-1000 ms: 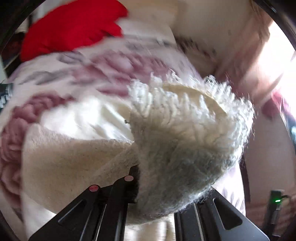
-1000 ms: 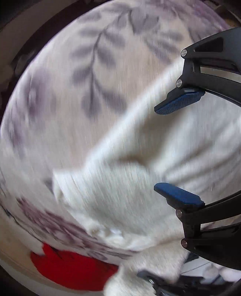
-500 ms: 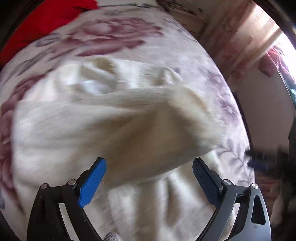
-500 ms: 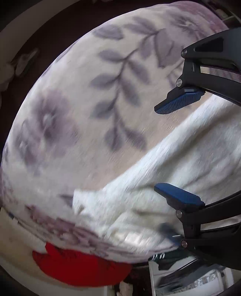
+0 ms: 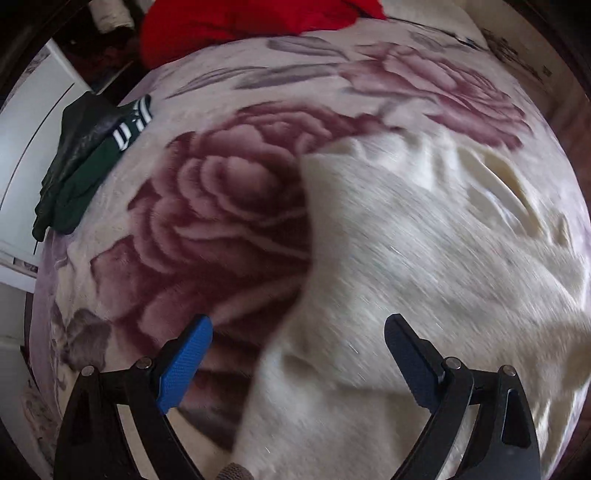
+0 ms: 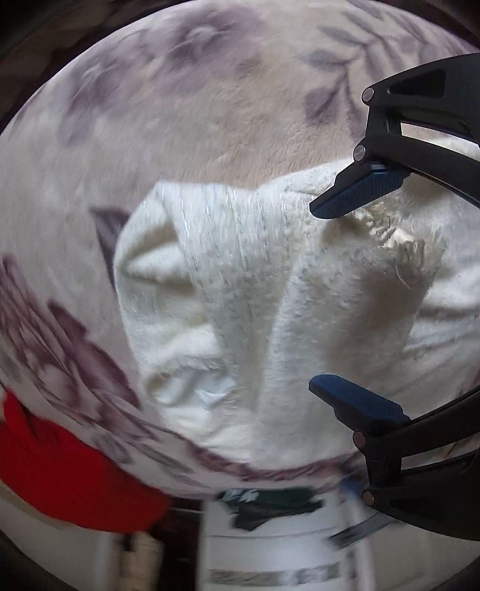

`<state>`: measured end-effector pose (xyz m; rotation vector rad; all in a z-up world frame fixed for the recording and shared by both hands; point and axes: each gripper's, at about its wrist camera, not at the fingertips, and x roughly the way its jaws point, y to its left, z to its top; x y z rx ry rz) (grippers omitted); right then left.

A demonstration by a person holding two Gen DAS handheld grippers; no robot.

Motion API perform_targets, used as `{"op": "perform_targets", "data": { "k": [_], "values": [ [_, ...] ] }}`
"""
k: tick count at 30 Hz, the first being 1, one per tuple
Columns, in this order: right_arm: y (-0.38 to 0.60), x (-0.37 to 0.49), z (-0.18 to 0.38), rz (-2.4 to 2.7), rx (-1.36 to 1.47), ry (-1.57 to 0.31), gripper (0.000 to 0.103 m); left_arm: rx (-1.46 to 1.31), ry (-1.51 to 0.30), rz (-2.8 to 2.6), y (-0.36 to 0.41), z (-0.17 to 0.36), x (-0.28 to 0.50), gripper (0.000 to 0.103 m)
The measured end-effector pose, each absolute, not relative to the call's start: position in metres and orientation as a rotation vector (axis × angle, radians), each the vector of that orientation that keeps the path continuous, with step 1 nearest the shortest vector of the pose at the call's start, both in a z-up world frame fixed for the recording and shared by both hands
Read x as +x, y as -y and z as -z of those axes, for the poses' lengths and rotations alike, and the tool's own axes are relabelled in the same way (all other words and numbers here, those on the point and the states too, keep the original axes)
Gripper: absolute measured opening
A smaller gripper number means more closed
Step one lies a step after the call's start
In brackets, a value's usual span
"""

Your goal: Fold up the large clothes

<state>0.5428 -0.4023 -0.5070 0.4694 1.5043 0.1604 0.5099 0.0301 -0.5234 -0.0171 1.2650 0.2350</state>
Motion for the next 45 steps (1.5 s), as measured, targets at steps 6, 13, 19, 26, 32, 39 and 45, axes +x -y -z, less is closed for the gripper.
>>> {"op": "perform_targets", "data": {
  "k": [6,13,19,26,32,39,45],
  "values": [
    [0.391,0.534,0.532,-0.125,0.360,-1.613,0.012,-0.138,-1.266,-0.261,-0.049,0.531,0.528,0.095],
    [0.393,0.548,0.444,-0.157,0.316,-1.321,0.011,-0.147,-1.225,-0.237,-0.051,0.521,0.542,0.095],
    [0.397,0.590,0.450,-0.139,0.179,-1.311,0.011,-0.118,-1.260,-0.237,-0.049,0.539,0.550,0.095],
    [0.445,0.601,0.488,-0.095,0.440,-1.402,0.068,-0.100,-1.265,-0.241,-0.050,0.542,0.540,0.095],
    [0.476,0.635,0.484,0.006,0.405,-1.338,0.068,0.051,-1.211,-0.314,-0.041,0.535,0.535,0.095],
    [0.414,0.696,0.552,-0.168,0.204,-1.597,0.068,0.230,-1.216,-0.378,-0.018,0.564,0.552,0.095],
    [0.385,0.701,0.578,-0.144,0.016,-1.642,0.036,0.163,-1.241,-0.370,-0.030,0.582,0.558,0.099]
  ]
}}
